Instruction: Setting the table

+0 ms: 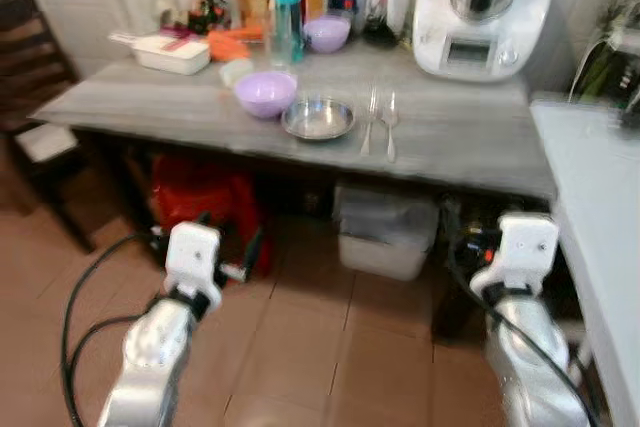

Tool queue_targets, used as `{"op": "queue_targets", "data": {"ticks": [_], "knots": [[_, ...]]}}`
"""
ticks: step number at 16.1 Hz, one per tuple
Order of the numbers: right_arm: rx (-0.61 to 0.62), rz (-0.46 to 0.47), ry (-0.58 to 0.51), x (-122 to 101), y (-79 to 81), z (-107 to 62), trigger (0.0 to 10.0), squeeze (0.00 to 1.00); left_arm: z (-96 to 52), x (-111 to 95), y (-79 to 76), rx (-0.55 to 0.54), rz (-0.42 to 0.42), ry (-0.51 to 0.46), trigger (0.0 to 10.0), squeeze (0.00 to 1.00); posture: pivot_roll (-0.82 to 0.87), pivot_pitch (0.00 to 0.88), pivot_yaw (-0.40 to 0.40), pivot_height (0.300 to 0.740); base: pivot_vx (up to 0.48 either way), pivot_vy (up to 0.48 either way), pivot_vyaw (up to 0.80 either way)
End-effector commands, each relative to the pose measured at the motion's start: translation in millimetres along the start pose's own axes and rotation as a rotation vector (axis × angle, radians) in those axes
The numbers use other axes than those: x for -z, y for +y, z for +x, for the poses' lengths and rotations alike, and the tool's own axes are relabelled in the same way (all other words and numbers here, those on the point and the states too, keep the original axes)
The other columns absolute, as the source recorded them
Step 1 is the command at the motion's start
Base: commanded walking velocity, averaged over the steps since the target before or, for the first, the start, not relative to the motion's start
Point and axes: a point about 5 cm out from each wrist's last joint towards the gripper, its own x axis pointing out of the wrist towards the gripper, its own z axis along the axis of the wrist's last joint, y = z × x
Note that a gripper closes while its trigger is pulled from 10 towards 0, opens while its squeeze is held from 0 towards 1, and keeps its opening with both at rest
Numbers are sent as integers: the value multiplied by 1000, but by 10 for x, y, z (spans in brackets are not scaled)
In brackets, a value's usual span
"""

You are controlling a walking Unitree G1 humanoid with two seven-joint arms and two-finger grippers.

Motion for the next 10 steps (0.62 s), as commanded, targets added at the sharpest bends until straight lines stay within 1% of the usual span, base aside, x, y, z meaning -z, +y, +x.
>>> {"op": "queue_targets", "data": {"ticks": [1,4,8,10], "knots": [[1,3,-15,-32,7,14,10000,0,10,-29,21,-1,23,-7,10000,0,-6,0,29,740,-296,0,0],[-2,9,-15,-27,26,24,10000,0,28,-51,36,-5,20,-17,10000,0,-3,0,30,740,0,0,0],[-2,12,-13,-22,28,28,10000,0,51,-62,9,-6,12,-24,10000,0,-4,0,30,740,0,0,0],[4,7,-7,-15,29,36,10000,0,65,-70,23,-16,-4,-28,10000,0,-5,0,30,740,0,0,0]]}}
